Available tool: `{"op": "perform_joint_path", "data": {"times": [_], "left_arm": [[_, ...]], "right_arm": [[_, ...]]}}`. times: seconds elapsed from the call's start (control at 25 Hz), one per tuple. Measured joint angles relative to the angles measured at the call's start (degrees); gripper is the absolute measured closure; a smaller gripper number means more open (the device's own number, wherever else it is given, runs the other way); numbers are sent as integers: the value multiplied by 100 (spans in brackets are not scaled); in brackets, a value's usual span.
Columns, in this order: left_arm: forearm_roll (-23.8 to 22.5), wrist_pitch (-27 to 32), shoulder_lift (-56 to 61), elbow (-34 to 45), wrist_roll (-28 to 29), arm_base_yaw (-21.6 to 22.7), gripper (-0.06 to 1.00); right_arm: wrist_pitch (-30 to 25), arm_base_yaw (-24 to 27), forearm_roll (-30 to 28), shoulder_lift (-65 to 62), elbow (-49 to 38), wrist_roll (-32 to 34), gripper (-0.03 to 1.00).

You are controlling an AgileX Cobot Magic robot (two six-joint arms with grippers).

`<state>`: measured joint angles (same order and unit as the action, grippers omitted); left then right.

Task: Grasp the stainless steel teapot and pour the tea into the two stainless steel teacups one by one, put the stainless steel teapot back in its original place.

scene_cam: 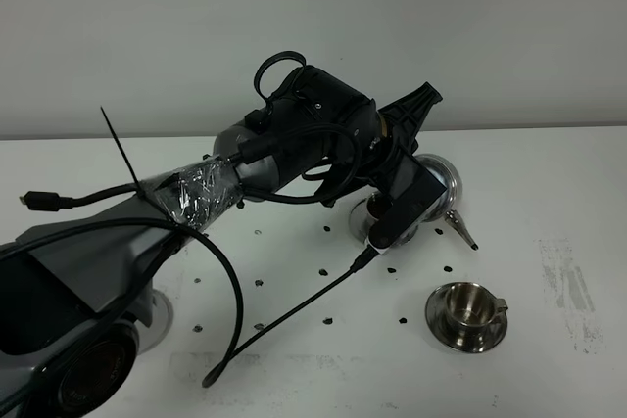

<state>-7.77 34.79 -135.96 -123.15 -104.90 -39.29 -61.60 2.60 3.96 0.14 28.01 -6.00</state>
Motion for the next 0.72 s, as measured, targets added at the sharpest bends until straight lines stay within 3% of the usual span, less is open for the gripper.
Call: {"op": "perform_joint_path", "data": {"times": [0.24,0.72], "left_arm": [[220,84,0,0,-354,-70,69],[179,254,0,197,-570,-87,69]], "right_arm": [[0,0,0,0,0,0,54],[0,0,0,0,0,0,54]]}}
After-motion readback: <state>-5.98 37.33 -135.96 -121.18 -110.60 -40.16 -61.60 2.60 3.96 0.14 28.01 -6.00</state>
